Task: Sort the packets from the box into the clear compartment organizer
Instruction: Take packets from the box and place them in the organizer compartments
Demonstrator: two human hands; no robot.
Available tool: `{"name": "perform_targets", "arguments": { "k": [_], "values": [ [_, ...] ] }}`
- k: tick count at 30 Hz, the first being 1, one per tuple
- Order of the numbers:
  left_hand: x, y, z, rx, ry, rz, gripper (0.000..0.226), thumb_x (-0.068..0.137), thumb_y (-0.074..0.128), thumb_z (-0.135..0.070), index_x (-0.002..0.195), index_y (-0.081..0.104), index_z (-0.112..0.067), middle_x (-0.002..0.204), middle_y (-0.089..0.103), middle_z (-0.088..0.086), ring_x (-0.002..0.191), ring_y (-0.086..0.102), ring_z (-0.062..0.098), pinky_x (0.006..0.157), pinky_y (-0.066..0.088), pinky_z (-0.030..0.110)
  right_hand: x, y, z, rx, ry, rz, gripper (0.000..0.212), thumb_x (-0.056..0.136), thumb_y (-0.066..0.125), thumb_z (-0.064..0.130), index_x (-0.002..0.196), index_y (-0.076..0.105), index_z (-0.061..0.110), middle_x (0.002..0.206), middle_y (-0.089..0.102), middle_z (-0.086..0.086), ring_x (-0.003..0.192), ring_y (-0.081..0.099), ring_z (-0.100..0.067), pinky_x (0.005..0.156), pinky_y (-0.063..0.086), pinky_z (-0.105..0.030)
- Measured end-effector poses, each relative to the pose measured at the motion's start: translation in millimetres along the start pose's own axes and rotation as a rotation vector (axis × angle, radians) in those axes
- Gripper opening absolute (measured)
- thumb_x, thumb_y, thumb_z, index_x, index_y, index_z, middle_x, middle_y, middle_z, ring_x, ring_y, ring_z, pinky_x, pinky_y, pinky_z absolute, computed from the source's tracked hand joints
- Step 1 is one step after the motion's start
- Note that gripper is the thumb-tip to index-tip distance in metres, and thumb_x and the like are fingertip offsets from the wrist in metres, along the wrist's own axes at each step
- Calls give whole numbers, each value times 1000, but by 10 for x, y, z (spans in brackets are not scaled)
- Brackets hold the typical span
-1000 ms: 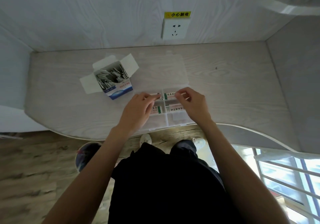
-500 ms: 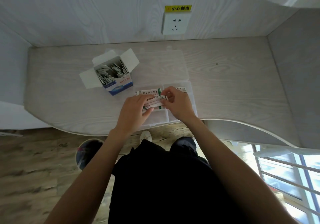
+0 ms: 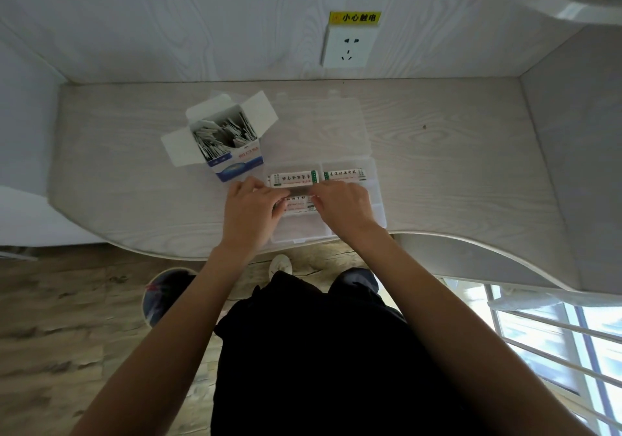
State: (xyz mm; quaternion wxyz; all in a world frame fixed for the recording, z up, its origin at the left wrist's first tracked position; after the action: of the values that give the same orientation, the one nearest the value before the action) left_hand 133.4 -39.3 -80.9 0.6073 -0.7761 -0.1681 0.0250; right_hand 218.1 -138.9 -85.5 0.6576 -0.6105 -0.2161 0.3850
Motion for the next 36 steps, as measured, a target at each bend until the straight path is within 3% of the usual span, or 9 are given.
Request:
{"name": "perform_targets", "arguments": {
  "k": [5,9,14,20,25,27,32,36],
  "values": [
    [-44,-26,50,37,-44,5,11,76,74,-22,86,74,-19,77,73,1,79,59,26,75,29,35,26,46,54,-56,-28,46,25,98,41,25,109,62,16,100,67,-3,86,65,-23,60,38,-29],
    [-47,-8,26,64,-41,12,18,75,75,-22,92,74,-17,77,73,3,82,59,27,76,28,35,50,30,48,-27,-28,68,25,98,44,24,115,60,16,105,65,-4,90,64,-24,65,41,-29],
    [-28,16,-14,67,-6,28,15,74,75,-20,88,73,-14,79,72,3,81,59,28,73,42,36,51,3,55,-18,-30,69,22,97,46,21,114,58,17,107,65,-3,92,63,-25,69,46,-33],
    [-30,5,-15,79,46,8,10,75,73,-19,84,72,-13,78,72,3,84,59,27,76,40,38,75,52,88,-31,-21,114,26,98,43,26,116,57,16,104,66,-7,93,63,-27,66,40,-33],
    [-38,37,-8,94,60,0,9,76,71,-18,84,71,-13,78,71,4,86,60,28,80,28,38,46,47,45,242,83,139,27,96,49,21,120,59,17,99,69,-11,87,66,-29,78,52,-36],
    [-39,53,-4,86,51,9,11,77,70,-19,86,71,-13,80,71,5,87,60,29,82,29,40,24,31,42,228,95,128,29,96,49,17,123,58,18,100,69,-12,86,66,-30,76,53,-36],
    [-50,74,18,54,43,22,14,79,69,-20,91,71,-12,85,72,5,88,60,28,82,39,40,9,82,45,30,100,102,30,94,45,5,120,56,13,98,68,-12,90,64,-30,62,38,-30],
    [-68,79,38,-17,35,-13,16,78,71,-17,93,70,-11,86,72,4,86,60,26,78,45,36,15,116,7,175,147,111,30,94,44,8,120,60,14,90,70,-14,83,67,-31,67,53,-32]
  ]
}}
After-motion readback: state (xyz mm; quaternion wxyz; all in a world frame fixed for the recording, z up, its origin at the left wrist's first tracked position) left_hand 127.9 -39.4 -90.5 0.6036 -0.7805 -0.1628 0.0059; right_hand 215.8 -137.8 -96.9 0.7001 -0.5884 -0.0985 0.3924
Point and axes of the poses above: each hand's wrist, its own x-axis towards the middle knuckle, its own y-axis out of the palm, z = x × y, the point moved 7 cm from there along x, towards the middle knuckle
